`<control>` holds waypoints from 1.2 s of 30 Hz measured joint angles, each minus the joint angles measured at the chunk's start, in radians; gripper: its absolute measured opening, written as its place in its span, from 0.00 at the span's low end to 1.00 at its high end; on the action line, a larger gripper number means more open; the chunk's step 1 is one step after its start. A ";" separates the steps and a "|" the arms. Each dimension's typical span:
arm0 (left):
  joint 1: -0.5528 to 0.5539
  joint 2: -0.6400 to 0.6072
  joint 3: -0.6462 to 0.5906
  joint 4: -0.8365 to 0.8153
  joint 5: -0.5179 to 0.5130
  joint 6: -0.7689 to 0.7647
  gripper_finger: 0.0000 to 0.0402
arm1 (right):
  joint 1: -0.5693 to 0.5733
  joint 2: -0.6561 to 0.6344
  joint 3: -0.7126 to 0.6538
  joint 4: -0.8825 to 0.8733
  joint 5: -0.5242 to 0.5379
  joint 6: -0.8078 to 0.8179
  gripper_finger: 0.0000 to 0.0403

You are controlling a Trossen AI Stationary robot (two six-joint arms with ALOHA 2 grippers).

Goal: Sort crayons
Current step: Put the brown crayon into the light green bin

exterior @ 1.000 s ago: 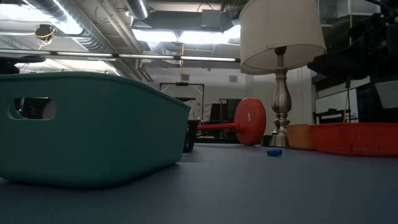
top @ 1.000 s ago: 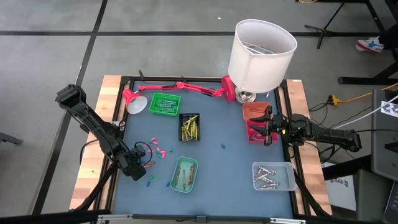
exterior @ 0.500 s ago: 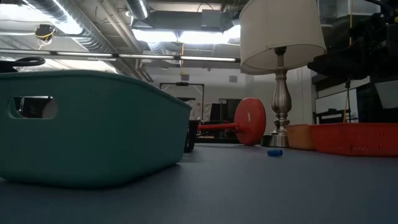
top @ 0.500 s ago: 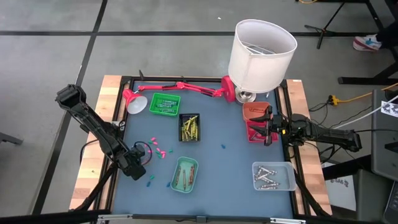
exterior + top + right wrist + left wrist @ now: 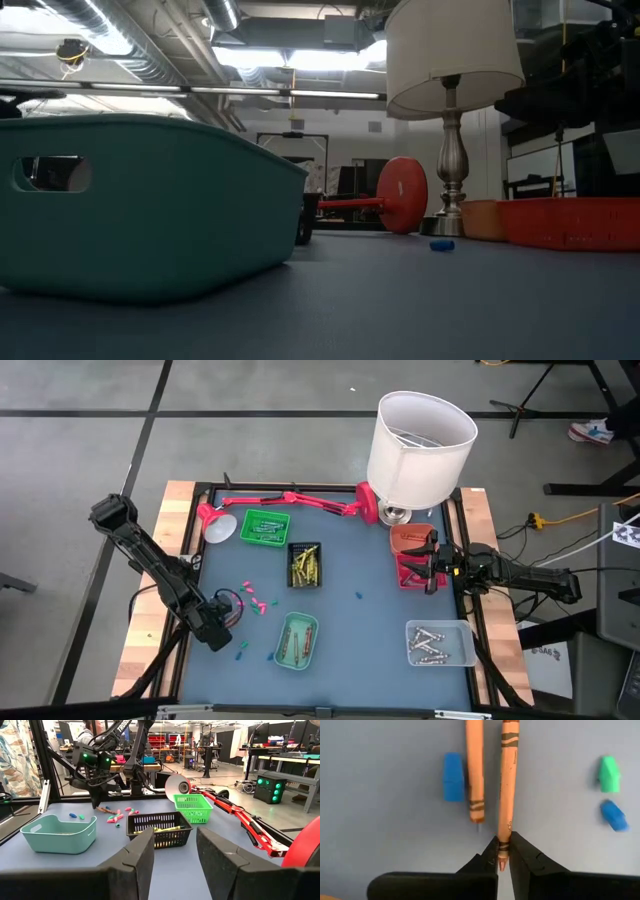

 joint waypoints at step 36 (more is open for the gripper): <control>0.067 0.126 0.004 0.966 -0.858 0.864 0.02 | 0.000 0.000 0.000 0.000 0.000 0.000 0.37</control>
